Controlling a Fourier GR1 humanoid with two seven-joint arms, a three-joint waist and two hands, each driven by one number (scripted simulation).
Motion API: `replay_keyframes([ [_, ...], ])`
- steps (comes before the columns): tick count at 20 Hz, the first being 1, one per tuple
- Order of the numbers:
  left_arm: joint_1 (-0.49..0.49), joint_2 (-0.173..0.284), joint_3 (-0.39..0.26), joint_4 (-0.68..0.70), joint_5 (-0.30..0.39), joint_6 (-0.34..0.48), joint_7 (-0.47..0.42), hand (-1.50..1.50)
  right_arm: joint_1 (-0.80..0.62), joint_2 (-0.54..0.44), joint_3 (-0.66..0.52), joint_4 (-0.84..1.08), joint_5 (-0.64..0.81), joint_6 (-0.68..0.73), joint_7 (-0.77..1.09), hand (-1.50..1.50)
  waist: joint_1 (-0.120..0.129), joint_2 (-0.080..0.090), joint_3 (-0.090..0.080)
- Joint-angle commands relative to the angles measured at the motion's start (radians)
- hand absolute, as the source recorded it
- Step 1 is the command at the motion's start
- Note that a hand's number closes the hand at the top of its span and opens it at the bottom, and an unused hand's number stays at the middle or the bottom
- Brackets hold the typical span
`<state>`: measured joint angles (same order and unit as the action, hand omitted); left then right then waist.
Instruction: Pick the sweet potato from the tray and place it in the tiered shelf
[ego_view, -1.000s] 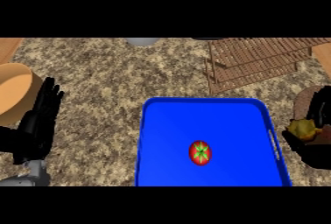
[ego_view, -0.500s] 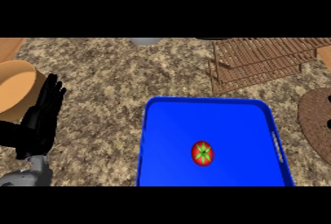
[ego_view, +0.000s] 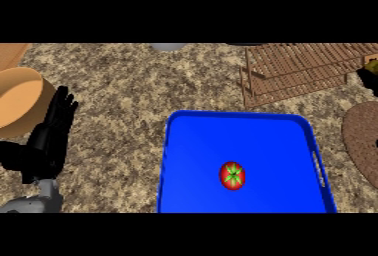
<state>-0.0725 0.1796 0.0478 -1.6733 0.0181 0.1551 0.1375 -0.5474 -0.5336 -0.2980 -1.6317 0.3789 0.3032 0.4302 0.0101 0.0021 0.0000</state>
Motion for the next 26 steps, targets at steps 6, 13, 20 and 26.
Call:
replay_keyframes([
  [6, -0.031, -0.024, -0.011, 0.027, -0.038, 0.011, 0.003, 0.00, -0.140, 0.045, 0.022, 0.395, 0.109, -0.209, -0.253, 1.50, 0.003, 0.002, 0.000],
  [13, 0.025, -0.037, -0.010, -0.044, -0.042, 0.008, 0.026, 0.00, -0.160, 0.056, 0.032, 0.528, 0.122, -0.268, -0.369, 1.50, -0.003, -0.002, 0.000],
  [20, 0.002, -0.009, 0.016, -0.055, -0.002, -0.035, 0.052, 0.00, -0.387, 0.104, -0.011, 0.877, 0.123, -0.369, -0.386, -1.50, 0.017, 0.003, 0.000],
  [26, -0.035, -0.014, 0.041, 0.019, -0.003, -0.033, 0.029, 0.00, -0.406, 0.035, -0.052, 1.068, 0.082, -0.307, -0.576, -1.50, 0.010, 0.006, 0.001],
])
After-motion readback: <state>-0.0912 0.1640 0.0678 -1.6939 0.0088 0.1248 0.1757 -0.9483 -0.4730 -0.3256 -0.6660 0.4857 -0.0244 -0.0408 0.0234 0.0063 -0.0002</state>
